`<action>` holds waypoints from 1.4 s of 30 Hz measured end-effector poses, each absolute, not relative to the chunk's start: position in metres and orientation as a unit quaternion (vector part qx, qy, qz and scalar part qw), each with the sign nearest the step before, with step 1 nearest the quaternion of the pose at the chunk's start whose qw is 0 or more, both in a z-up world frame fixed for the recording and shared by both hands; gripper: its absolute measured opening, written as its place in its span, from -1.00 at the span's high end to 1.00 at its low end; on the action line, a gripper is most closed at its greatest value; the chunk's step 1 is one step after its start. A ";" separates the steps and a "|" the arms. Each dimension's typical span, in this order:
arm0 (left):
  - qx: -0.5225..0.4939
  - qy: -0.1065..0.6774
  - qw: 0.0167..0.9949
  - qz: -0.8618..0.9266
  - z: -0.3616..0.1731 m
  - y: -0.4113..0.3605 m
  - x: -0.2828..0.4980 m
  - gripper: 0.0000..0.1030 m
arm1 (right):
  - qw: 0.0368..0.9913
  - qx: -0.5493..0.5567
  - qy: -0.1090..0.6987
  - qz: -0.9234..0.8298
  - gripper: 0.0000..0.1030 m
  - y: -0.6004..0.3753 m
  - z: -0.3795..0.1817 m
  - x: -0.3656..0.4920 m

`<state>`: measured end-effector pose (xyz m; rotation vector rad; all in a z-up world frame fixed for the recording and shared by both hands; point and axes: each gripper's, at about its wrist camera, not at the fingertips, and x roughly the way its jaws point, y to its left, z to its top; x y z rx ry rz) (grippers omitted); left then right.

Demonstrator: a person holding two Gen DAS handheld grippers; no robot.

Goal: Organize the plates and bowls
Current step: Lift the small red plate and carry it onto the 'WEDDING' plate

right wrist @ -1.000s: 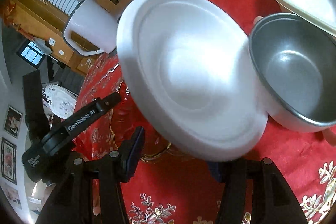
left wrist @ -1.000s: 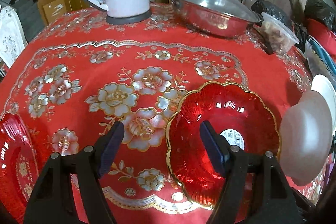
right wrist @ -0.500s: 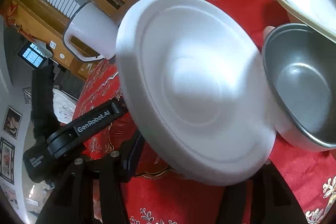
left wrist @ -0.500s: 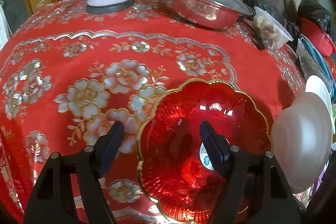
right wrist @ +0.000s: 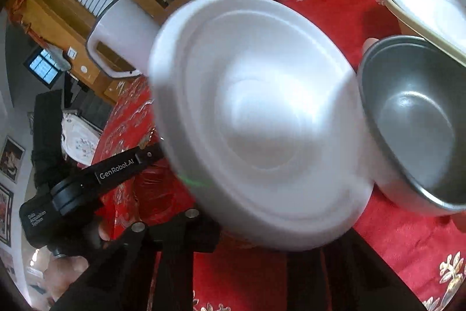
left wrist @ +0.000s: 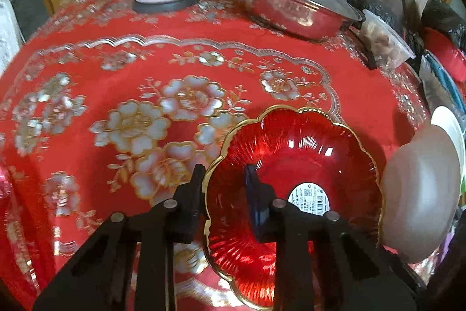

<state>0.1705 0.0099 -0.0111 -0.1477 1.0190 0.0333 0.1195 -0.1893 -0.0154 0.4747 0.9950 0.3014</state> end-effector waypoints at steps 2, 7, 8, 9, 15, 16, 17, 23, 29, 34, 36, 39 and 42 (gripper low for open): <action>-0.062 0.481 0.874 0.025 -0.006 0.011 0.162 0.59 | 0.842 0.223 0.469 0.148 0.59 -0.188 -0.013 0.116; -0.069 0.478 0.875 0.029 0.003 0.023 0.143 0.63 | 0.840 0.222 0.468 0.162 0.59 -0.182 -0.010 0.107; -0.068 0.476 0.876 0.030 0.004 0.024 0.140 0.63 | 0.839 0.223 0.468 0.166 0.59 -0.181 -0.009 0.105; -0.067 0.475 0.877 0.033 0.006 0.027 0.136 0.63 | 0.839 0.222 0.466 0.169 0.59 -0.179 -0.007 0.103; -0.065 0.457 0.886 0.040 0.018 0.037 0.116 0.63 | 0.842 0.211 0.462 0.183 0.59 -0.168 0.000 0.095; -0.065 0.456 0.887 0.040 0.019 0.038 0.114 0.63 | 0.842 0.210 0.461 0.183 0.59 -0.167 0.002 0.093; -0.064 0.454 0.888 0.040 0.020 0.038 0.112 0.63 | 0.843 0.208 0.460 0.184 0.59 -0.166 0.003 0.091; -0.060 0.443 0.894 0.035 0.026 0.037 0.099 0.63 | 0.847 0.201 0.457 0.183 0.59 -0.170 0.009 0.086; -0.062 0.434 0.898 0.031 0.032 0.036 0.088 0.63 | 0.852 0.193 0.450 0.184 0.55 -0.169 0.018 0.077; -0.064 0.424 0.903 0.031 0.041 0.038 0.078 0.63 | 0.855 0.187 0.446 0.189 0.55 -0.166 0.026 0.071; -0.068 0.421 0.904 0.031 0.045 0.042 0.073 0.63 | 0.855 0.185 0.444 0.194 0.55 -0.164 0.029 0.071; -0.073 0.415 0.906 0.033 0.051 0.048 0.068 0.63 | 0.856 0.180 0.440 0.203 0.55 -0.157 0.034 0.067; -0.075 0.409 0.909 0.039 0.057 0.055 0.060 0.63 | 0.856 0.174 0.439 0.209 0.52 -0.150 0.039 0.065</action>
